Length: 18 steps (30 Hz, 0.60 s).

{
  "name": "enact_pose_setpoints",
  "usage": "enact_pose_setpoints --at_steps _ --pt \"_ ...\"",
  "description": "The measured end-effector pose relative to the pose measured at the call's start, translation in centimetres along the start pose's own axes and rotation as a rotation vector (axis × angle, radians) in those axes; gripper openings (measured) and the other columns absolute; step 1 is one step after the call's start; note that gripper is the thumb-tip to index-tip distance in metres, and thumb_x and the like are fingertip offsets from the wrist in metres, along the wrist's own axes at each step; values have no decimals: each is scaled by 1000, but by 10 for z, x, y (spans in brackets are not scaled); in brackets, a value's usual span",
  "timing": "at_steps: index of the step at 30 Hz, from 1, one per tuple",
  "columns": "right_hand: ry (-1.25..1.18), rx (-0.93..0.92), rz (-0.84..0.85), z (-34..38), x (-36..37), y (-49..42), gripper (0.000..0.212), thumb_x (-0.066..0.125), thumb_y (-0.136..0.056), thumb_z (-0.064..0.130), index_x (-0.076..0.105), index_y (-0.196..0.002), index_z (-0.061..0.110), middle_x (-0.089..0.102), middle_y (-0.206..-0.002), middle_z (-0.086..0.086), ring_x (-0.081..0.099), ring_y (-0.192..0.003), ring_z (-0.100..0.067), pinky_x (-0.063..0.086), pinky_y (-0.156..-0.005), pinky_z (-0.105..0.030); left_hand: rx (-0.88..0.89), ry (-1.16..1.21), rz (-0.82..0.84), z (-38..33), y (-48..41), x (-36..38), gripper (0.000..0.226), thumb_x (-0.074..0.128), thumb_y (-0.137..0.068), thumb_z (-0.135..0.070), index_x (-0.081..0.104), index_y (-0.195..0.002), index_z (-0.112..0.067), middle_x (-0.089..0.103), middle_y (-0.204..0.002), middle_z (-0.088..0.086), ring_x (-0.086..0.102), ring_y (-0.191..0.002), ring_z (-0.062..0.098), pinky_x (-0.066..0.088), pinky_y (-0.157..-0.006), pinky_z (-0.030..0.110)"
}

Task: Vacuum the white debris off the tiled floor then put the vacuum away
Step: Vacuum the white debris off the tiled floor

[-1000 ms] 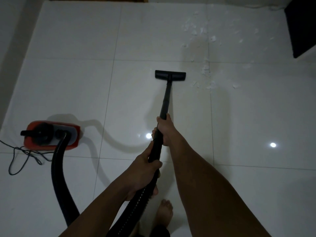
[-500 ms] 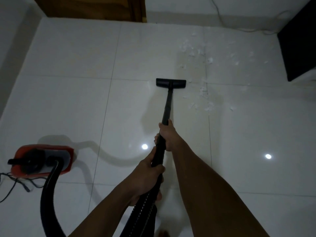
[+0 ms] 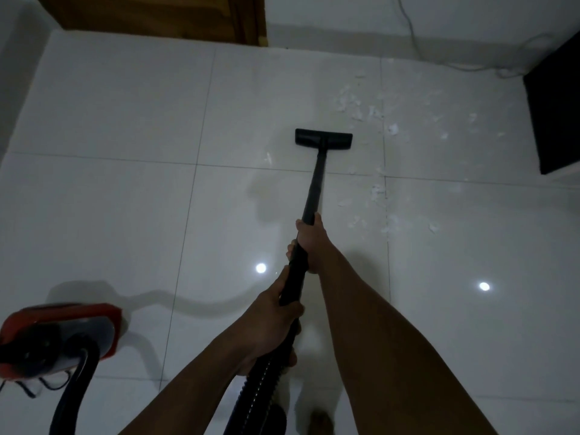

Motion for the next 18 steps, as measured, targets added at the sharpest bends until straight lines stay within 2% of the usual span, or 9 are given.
enact_pose_setpoints --at_steps 3,6,9,16,18 --pt "16 -10 16 24 2 -12 57 45 -106 24 22 -154 43 43 -68 -8 47 -46 -17 49 -47 -28 10 -28 -27 -19 -18 -5 71 47 -99 -9 21 -145 -56 60 -81 16 58 -57 19 51 -49 26" --pt "33 -24 25 55 1 -27 59 45 -107 24 19 -156 44 44 -72 -8 48 -49 -18 50 -48 -29 8 -20 -28 -43 -39 -6 70 46 -99 -10 22 -139 -62 60 -82 18 59 -54 23 51 -48 28" --pt "35 -28 19 87 -2 -44 56 45 -107 24 23 -155 41 45 -72 -9 49 -48 -18 50 -49 -30 -16 27 -11 -70 -58 -5 70 45 -100 -10 22 -128 -70 57 -81 18 56 -49 28 51 -45 30" --pt "78 12 31 167 -6 -85 64 46 -107 26 14 -157 50 49 -80 -8 52 -55 -19 52 -51 -32 -34 109 -29 -142 -112 -7 71 48 -100 -11 22 -121 -74 55 -85 20 53 -48 27 50 -43 32" --pt "85 13 33 188 -10 -94 66 46 -107 26 12 -158 50 48 -80 -8 53 -57 -19 52 -52 -32 -42 102 -42 -160 -124 -5 68 48 -100 -11 27 -113 -75 56 -85 20 54 -48 28 49 -43 31"
Point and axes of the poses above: each hand's wrist, its own y-axis away from the middle knuckle, its own x-axis out of the palm, z = x × y, the point moved 9 cm from there along -y, towards the middle knuckle
